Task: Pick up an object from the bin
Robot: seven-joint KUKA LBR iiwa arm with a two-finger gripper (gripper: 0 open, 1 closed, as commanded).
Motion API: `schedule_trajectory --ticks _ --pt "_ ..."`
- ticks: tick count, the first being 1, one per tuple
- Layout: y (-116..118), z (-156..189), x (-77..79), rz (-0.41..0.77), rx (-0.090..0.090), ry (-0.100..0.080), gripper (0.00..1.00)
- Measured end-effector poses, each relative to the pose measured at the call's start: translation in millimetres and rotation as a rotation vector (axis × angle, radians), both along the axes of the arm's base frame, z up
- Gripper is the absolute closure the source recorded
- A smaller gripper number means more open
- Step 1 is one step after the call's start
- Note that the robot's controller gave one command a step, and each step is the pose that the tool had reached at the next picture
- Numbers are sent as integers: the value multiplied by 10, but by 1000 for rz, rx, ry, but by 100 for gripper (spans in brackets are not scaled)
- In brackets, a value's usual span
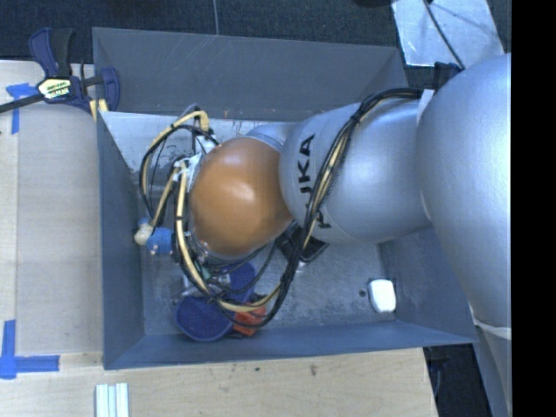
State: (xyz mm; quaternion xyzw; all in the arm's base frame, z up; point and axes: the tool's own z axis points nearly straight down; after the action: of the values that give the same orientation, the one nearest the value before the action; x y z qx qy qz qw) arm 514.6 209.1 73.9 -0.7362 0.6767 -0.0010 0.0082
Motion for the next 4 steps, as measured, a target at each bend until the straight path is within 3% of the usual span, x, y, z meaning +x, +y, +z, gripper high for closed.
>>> schedule_trajectory --ticks 1,2,3,4 --pt "-241 1679 -257 37 -7 4 100" --pt "-239 636 198 400 -12 15 100" --pt "-47 1137 -335 460 -12 10 100" --pt "-71 1153 -266 760 -12 7 100"
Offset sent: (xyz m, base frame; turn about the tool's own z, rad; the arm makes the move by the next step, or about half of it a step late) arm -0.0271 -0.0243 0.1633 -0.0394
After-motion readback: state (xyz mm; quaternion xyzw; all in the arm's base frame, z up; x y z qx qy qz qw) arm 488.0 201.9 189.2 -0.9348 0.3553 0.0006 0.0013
